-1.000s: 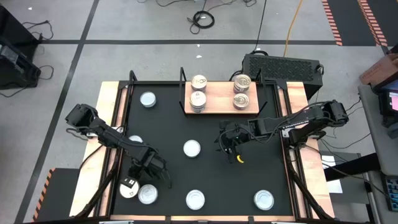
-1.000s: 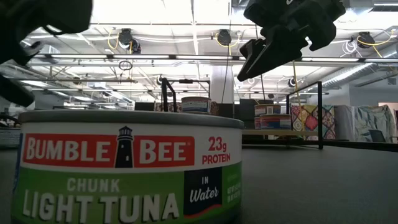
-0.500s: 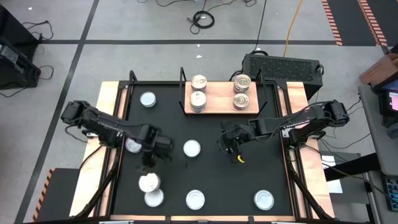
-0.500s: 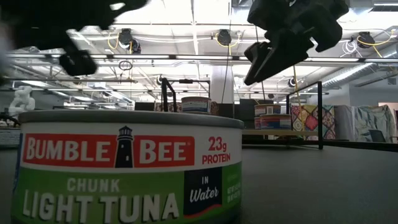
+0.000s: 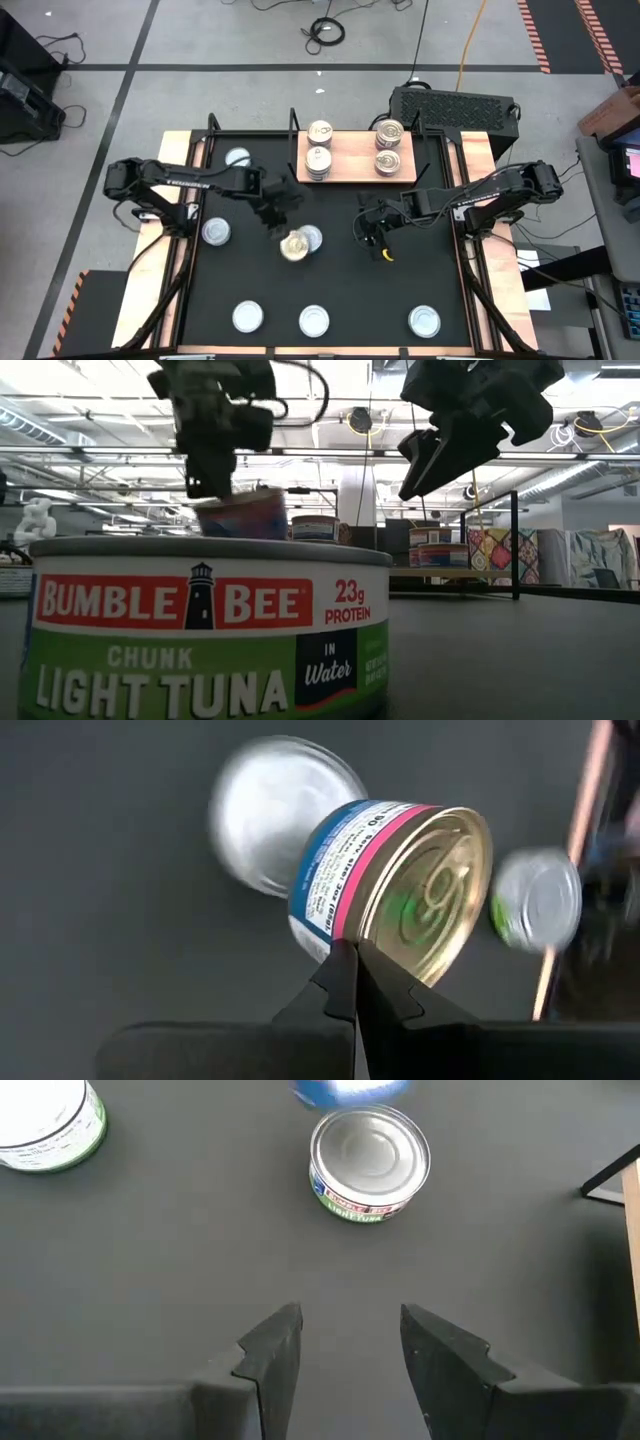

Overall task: Stack canned seafood by type on shelf
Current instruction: Stack the blue pink tuna can on top of the other blue pink tuna can on the shelf

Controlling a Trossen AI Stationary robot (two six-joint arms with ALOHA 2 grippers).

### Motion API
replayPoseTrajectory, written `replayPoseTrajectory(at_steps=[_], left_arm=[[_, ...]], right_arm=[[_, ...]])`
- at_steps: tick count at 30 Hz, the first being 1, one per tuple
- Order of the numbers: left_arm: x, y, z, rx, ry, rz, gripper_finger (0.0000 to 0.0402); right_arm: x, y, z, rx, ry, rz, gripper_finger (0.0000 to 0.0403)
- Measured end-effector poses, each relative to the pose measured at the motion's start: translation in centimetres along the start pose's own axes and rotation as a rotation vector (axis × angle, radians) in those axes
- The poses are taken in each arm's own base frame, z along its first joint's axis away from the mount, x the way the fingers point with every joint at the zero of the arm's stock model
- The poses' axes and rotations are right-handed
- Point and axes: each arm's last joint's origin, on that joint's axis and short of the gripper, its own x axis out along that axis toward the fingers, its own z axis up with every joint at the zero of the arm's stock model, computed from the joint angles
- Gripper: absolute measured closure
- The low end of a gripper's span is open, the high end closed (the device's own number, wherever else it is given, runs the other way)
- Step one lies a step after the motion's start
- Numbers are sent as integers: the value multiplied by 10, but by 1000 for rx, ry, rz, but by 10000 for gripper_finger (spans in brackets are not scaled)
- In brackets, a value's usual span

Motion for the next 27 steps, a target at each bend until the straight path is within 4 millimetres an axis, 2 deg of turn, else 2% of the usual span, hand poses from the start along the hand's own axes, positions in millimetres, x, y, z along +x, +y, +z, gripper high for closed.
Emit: replayPoseTrajectory(at_steps=[8, 16, 27], left_arm=[[17, 28, 16, -262, -4, 12, 402], [30, 43, 27, -291, -10, -65, 402], [23, 45, 37, -290, -72, -102, 397]], right_arm=[[0, 0, 1, -2, -11, 0, 237], [0, 0, 1, -12, -15, 7, 237], [3, 0, 6, -3, -61, 5, 237]])
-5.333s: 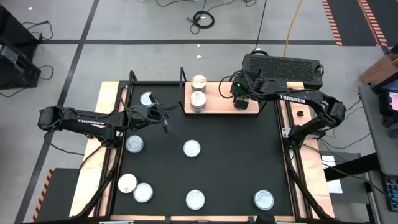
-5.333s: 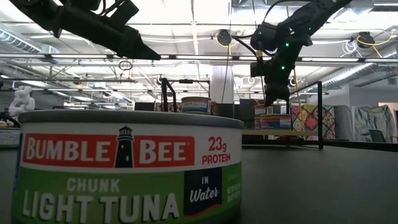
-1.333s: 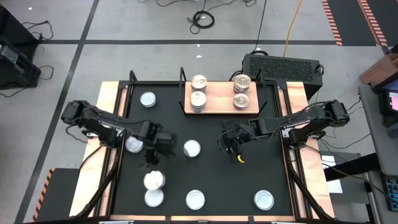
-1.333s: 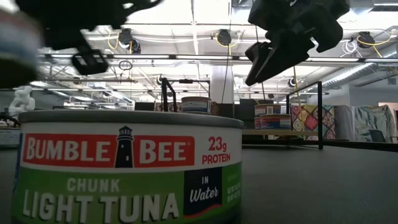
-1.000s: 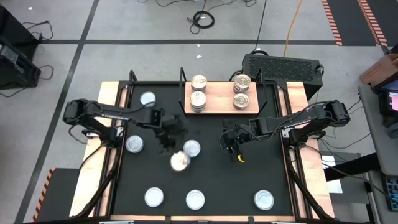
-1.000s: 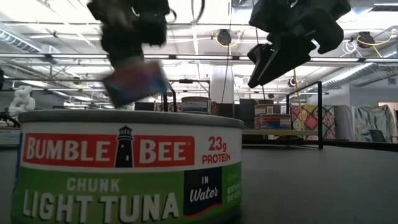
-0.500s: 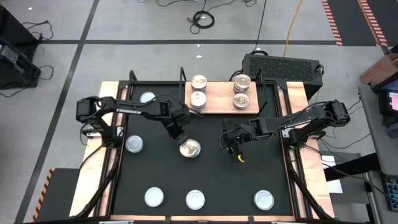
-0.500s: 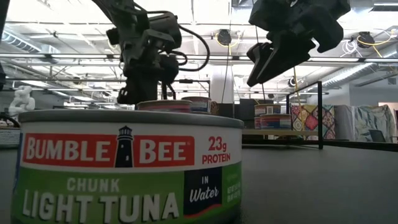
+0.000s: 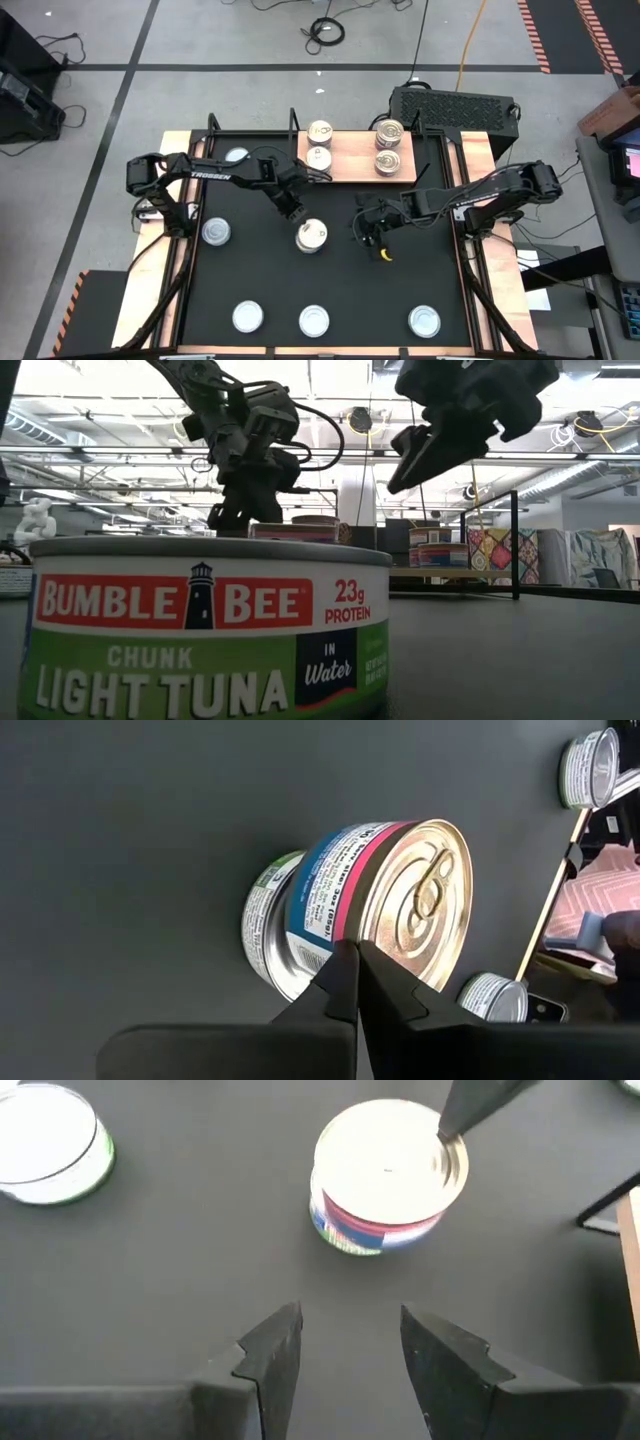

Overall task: Stack canned seafood by type on shelf
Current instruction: Stack the blue pink tuna can on top of the other blue pink tuna can on the shelf

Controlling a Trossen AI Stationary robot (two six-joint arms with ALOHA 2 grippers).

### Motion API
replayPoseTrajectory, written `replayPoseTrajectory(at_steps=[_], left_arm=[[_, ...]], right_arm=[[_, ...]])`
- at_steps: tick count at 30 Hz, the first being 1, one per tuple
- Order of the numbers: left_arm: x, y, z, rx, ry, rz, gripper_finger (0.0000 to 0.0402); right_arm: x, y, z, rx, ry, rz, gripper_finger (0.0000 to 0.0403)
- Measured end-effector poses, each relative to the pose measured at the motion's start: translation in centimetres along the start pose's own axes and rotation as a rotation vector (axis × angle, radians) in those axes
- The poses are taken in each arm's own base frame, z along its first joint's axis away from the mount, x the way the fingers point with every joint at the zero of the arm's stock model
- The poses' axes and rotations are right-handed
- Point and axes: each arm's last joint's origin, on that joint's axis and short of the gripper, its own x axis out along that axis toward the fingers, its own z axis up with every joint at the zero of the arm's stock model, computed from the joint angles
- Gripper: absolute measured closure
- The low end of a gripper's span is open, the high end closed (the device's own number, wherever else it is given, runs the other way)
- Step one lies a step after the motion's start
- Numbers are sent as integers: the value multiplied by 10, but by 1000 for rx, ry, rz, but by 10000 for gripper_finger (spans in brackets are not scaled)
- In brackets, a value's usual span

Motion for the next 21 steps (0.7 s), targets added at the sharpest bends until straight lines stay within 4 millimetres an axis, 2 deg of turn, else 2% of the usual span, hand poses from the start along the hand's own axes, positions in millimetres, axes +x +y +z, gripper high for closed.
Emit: replayPoseTrajectory(at_steps=[5, 15, 21], left_arm=[[0, 0, 0, 5, 4, -1, 371], [-1, 1, -3, 40, 26, 15, 356], [-21, -4, -13, 132, 23, 85, 356]], right_arm=[[8, 0, 4, -69, -43, 4, 237], [46, 10, 4, -466, -118, 61, 236], [67, 20, 12, -602, -177, -7, 236]])
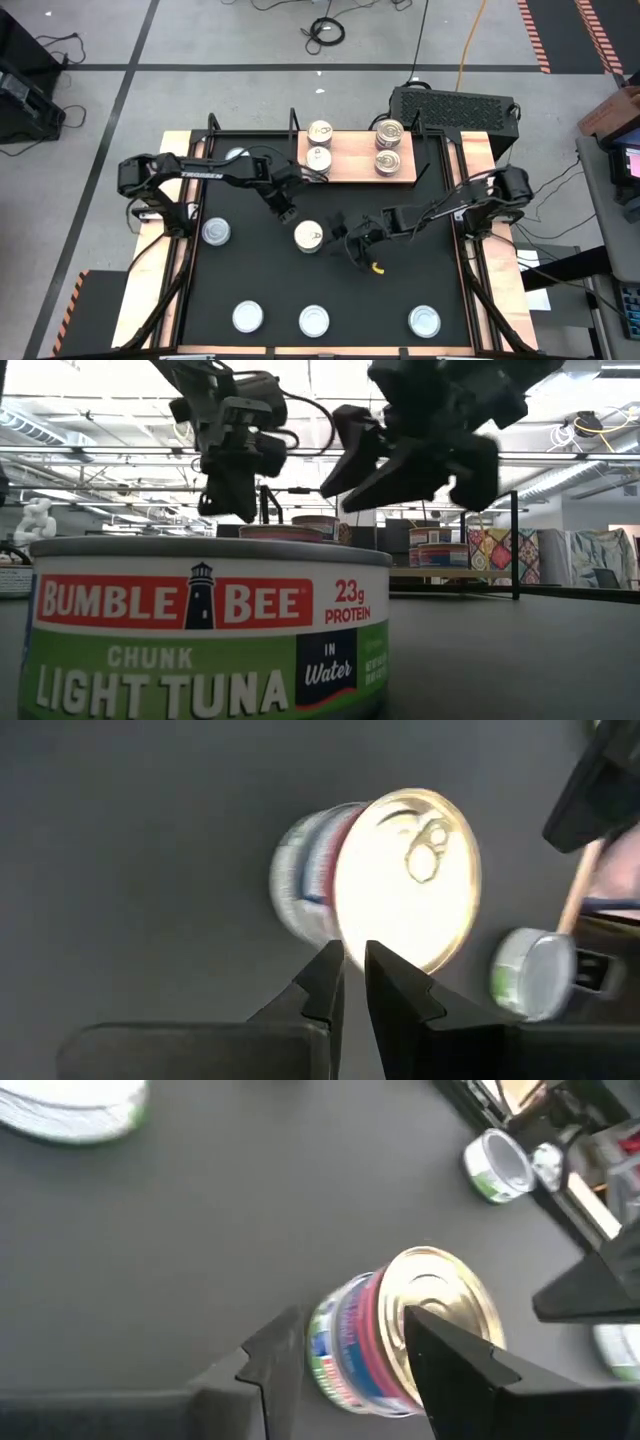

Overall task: Stack canned seafood by type on shelf
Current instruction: Stack the blue pink tuna can on top of the other blue pink tuna can on the shelf

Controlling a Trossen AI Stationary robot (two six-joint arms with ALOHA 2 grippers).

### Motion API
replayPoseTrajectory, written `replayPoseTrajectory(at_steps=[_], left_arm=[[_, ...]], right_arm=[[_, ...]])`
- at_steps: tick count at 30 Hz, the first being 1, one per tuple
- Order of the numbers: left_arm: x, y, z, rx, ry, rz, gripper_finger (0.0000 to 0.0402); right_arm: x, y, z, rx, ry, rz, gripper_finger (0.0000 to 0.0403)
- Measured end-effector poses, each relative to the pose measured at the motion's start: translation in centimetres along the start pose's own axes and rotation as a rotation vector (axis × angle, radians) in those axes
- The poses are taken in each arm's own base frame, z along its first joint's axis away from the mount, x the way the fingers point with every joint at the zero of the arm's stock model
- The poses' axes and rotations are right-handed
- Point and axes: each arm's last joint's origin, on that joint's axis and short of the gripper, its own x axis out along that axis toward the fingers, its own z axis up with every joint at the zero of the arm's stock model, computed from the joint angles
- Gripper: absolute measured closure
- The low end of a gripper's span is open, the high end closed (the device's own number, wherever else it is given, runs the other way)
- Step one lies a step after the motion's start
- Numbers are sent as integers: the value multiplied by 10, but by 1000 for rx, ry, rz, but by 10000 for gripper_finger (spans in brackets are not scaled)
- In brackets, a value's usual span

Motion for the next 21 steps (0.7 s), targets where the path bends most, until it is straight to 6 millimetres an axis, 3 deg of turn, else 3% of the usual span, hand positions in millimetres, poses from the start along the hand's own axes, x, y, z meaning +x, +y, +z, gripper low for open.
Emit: replayPoseTrajectory(at_steps=[9, 14, 21], left_arm=[[-26, -25, -26, 238, -223, 296, 356], [-30, -40, -42, 332, -402, 313, 356], [-31, -58, -61, 437, -722, 268, 356]], right_arm=[[30, -3, -1, -51, 130, -112, 236], [33, -4, -2, -51, 158, -126, 243], [33, -2, -5, -54, 185, -102, 303]])
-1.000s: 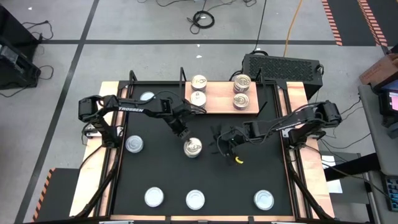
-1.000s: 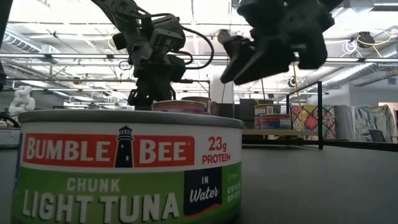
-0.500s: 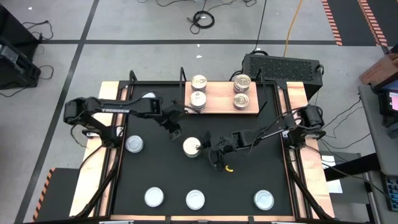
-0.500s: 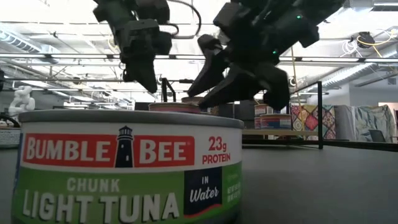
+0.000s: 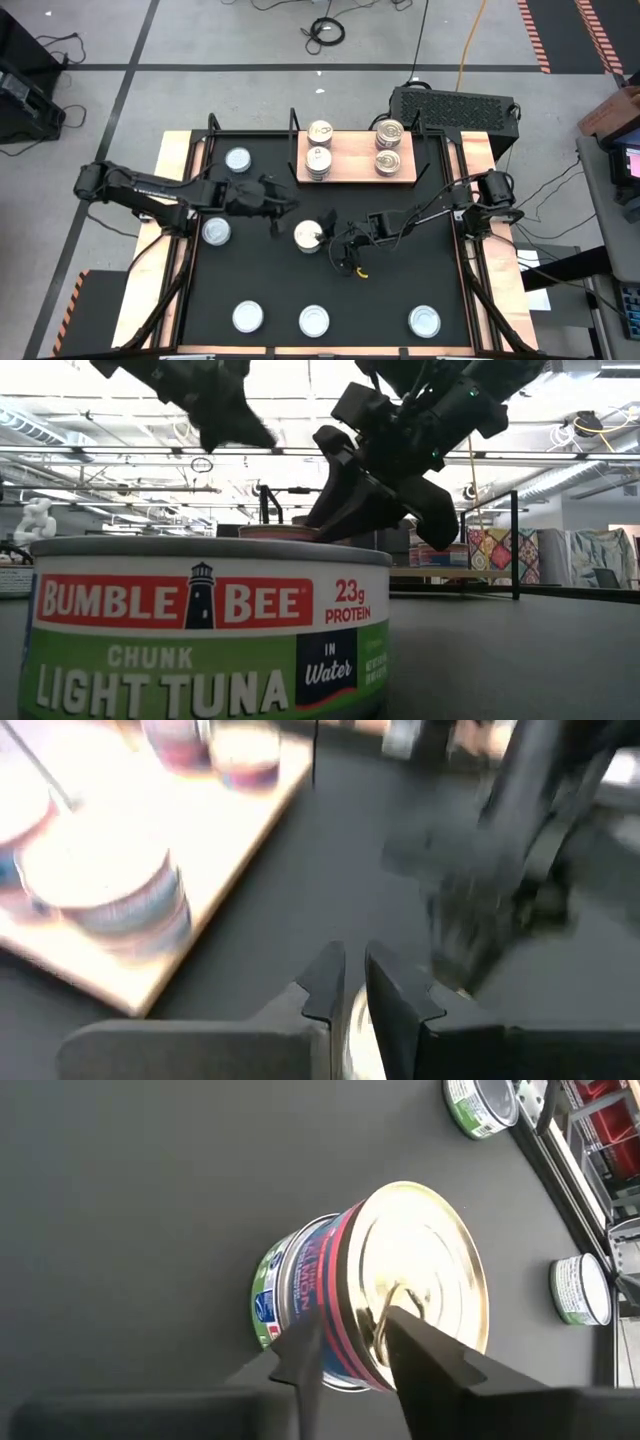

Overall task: Stack canned seafood by type on shelf
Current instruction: Stack the blue pink tuna can on top of the other blue pink tuna can on the shelf

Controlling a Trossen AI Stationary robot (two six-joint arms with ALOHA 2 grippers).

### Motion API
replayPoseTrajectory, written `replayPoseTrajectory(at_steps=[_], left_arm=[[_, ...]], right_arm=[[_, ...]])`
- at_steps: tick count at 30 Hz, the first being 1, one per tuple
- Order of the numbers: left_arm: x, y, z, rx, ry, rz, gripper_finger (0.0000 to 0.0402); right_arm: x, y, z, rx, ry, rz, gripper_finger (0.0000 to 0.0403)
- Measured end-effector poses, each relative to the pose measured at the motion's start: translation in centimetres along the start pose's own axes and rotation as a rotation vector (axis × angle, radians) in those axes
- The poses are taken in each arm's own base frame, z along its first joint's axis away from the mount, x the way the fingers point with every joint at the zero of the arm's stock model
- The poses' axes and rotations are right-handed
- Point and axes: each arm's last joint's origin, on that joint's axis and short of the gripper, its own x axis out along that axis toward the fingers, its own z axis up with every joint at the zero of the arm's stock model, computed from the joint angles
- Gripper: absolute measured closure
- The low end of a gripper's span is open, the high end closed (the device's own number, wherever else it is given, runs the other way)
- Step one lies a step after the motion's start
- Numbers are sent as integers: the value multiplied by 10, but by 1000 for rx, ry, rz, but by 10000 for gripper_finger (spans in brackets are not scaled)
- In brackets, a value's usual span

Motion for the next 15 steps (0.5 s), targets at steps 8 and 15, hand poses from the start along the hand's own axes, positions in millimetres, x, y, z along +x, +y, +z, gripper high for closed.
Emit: replayPoseTrajectory(at_steps=[8, 15], left_arm=[[-1, -7, -15, 48, -231, 9, 356], [-1, -7, -19, 67, -229, 14, 356]], right_arm=[[0, 0, 0, -17, 11, -14, 394], [-2, -3, 0, -26, 29, -39, 401]])
